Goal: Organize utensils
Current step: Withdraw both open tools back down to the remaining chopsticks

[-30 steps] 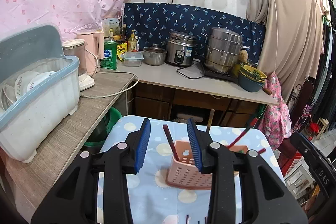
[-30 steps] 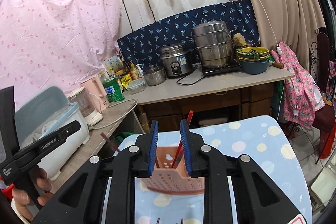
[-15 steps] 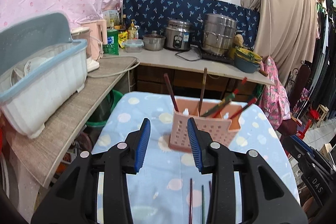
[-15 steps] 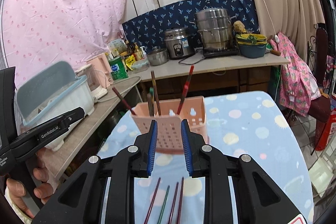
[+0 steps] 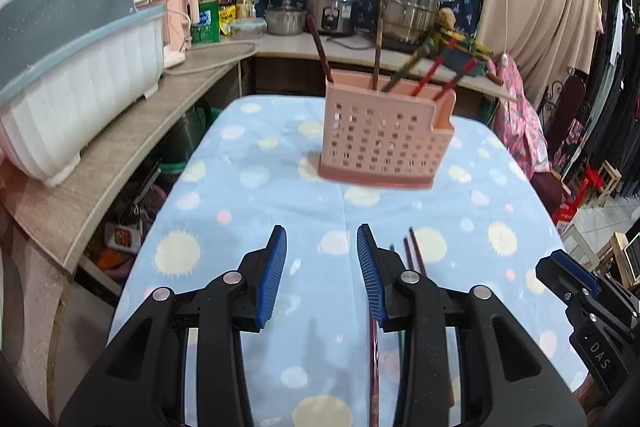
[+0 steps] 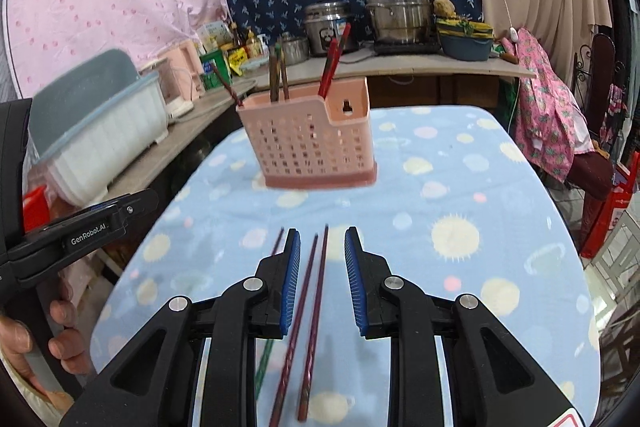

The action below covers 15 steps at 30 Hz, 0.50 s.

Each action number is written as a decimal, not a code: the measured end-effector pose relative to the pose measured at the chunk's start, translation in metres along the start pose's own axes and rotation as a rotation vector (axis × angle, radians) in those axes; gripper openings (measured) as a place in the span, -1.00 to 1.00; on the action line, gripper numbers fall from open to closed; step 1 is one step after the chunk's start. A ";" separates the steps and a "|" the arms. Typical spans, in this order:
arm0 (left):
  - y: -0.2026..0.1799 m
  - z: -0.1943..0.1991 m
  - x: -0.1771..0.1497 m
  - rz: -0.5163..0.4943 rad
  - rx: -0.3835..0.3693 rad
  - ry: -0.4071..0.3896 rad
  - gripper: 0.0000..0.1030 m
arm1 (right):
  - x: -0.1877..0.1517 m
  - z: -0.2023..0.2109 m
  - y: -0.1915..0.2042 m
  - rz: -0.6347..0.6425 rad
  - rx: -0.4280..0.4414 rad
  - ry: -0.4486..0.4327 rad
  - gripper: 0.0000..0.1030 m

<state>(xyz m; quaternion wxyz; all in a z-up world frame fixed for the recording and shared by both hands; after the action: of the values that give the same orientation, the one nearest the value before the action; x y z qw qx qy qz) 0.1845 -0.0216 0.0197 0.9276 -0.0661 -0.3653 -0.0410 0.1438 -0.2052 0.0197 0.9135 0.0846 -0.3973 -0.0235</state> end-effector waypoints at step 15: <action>0.004 -0.022 -0.089 -0.023 0.003 0.165 -0.32 | -0.097 -0.026 0.002 -0.004 -0.004 0.179 -0.55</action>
<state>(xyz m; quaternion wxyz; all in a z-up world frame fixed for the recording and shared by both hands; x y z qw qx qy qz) 0.1343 -0.0180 -0.0575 0.9541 -0.0569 -0.2885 -0.0564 0.0967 -0.1888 -0.0669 0.9455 0.0852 -0.3137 -0.0186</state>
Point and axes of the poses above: each gripper's, at about its wrist camera, not at the fingertips, and z roughly against the way its jaws point, y to its left, x to its top, the point moved 8 cm from there along -z, roughly the way its jaws point, and after that the axes turned 5 degrees about y, right-handed, at the moved point
